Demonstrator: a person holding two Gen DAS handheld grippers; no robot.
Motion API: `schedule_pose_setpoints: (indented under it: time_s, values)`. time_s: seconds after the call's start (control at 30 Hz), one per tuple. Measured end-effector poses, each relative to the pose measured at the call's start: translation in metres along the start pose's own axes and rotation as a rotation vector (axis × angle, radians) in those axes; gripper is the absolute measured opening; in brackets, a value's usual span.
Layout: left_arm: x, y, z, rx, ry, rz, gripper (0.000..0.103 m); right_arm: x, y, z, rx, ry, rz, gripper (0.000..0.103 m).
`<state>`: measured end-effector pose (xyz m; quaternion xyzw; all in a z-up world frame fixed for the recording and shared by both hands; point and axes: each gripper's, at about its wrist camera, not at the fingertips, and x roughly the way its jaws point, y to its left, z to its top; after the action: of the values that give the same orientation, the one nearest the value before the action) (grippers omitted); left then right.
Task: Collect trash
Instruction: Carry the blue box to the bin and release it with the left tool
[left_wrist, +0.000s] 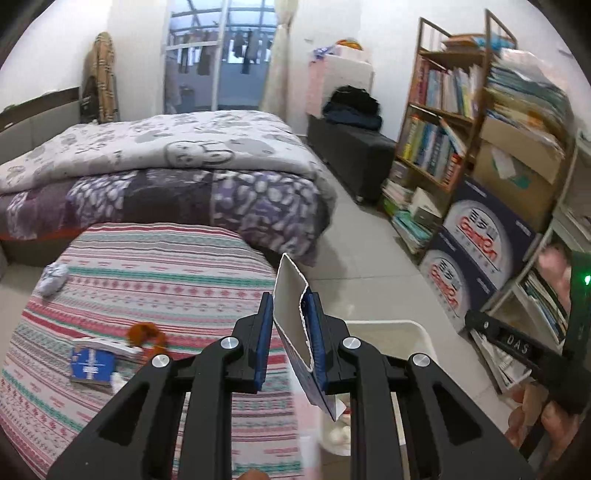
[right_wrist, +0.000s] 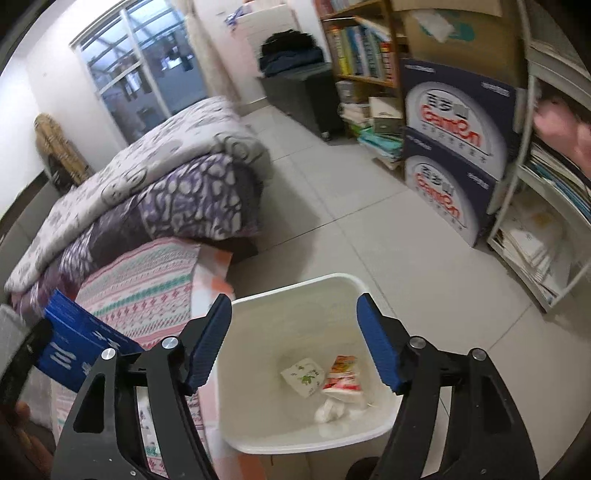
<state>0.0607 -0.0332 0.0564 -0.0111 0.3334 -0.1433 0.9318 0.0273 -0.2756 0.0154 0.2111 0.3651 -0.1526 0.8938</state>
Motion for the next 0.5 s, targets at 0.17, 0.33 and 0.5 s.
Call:
schedule_pose_setpoints:
  time_s: [0.17,0.33,0.5]
  values:
    - [0.014,-0.039,-0.005,0.033,0.031,-0.045,0.020,-0.009,-0.027,0.007,0.075,-0.032,-0.033,0.073]
    - [0.024,-0.074,-0.005,0.056,0.048,-0.084,0.020,-0.017,-0.053,0.012,0.152,-0.058,-0.052,0.074]
    - [0.034,-0.100,-0.005,0.062,0.060,-0.119,0.029,-0.027,-0.072,0.015,0.221,-0.099,-0.074,0.078]
